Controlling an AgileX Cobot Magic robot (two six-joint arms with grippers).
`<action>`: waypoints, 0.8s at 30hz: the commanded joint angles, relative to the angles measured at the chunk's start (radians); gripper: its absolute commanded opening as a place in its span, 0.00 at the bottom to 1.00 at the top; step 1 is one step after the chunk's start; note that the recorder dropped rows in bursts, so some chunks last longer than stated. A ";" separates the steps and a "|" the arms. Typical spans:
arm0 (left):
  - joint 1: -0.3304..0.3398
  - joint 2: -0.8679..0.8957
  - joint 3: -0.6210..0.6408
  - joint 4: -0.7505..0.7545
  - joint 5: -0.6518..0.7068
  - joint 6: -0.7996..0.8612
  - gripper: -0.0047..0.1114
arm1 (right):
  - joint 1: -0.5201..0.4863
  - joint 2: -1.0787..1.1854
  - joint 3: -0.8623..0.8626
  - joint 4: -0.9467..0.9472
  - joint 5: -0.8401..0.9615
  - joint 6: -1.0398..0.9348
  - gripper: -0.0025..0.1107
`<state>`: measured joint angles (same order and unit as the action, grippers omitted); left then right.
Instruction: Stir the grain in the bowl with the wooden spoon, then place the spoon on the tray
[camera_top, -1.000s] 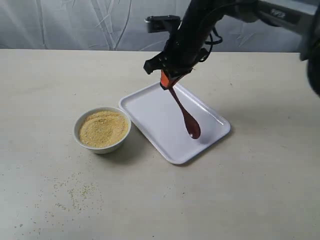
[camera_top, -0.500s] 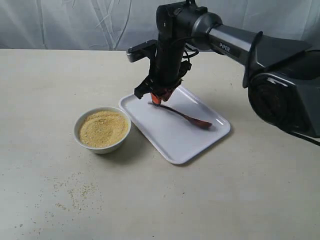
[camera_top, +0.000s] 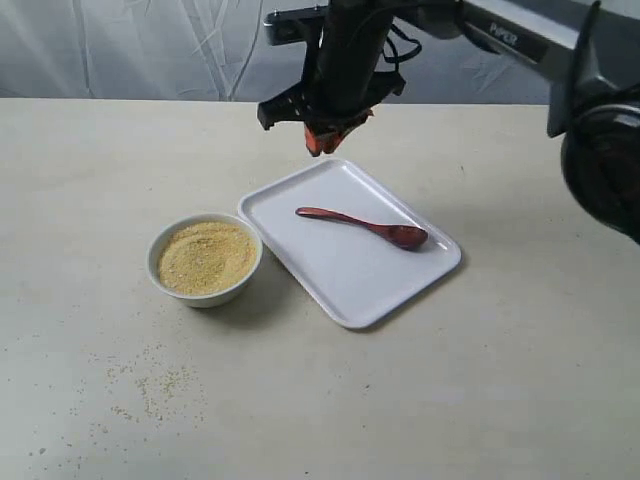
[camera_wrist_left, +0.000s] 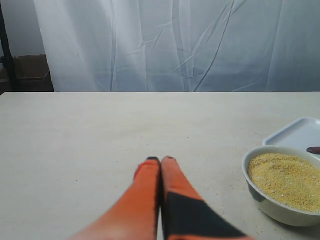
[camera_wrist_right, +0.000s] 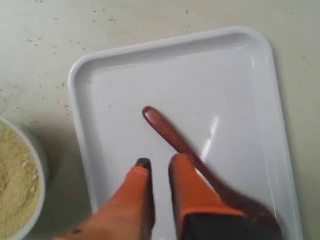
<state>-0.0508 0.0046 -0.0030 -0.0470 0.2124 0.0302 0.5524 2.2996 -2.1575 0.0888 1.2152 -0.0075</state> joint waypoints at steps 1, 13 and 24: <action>0.000 -0.005 0.003 0.017 -0.009 -0.001 0.04 | -0.005 -0.115 0.160 0.001 0.006 0.022 0.03; 0.000 -0.005 0.003 0.022 -0.006 -0.001 0.04 | -0.087 -0.651 0.846 -0.001 -0.231 0.063 0.04; 0.000 -0.005 0.003 0.022 -0.006 -0.001 0.04 | -0.230 -1.202 1.406 -0.099 -0.521 0.066 0.04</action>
<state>-0.0508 0.0046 -0.0030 -0.0263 0.2124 0.0302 0.3312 1.2298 -0.8548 0.0343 0.7950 0.0587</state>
